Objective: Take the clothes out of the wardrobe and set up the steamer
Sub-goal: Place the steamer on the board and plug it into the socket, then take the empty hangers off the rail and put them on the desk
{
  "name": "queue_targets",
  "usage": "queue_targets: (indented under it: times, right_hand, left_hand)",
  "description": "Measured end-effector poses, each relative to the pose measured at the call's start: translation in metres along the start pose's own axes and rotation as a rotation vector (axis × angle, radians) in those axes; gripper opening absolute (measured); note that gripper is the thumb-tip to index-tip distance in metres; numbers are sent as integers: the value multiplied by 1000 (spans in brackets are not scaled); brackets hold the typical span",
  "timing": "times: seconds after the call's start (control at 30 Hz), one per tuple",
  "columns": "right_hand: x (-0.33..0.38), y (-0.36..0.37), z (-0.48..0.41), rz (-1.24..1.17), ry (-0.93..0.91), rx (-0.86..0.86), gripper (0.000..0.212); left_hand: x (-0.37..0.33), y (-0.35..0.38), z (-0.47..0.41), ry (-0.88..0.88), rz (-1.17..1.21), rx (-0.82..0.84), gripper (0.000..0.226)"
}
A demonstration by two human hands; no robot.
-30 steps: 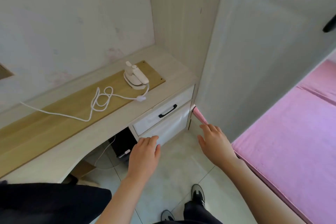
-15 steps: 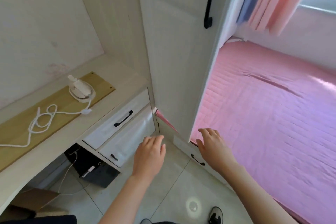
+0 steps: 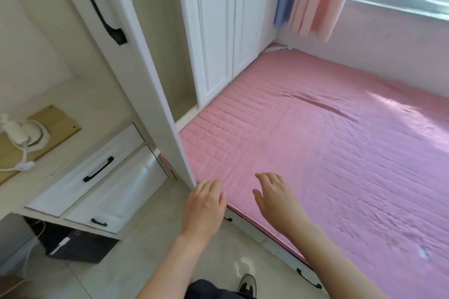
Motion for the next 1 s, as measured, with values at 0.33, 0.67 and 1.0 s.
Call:
queue_targets:
  times: [0.33,0.67,1.0]
  right_hand:
    - [-61,-8,-23,-2,3,25,47]
    - [-108,-16,-132,80,-103,2,46]
    - [-114,-39,-244,82,-243,-91,43]
  left_hand:
    - [-43,26,-53,41,-38,70,38]
    - [-63,44,-162,6,-47,139,54]
    - [-56,30,-254,-89,-74,-56,48]
Point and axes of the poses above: each hand's wrist, its own z-axis away from the middle knuckle, its own y-axis out of the palm, x = y × z, the point moved 1 cm from there along -z, towards the middle knuckle, and after that the axes turned 13 degrees about -y, right-handed, at the moved point
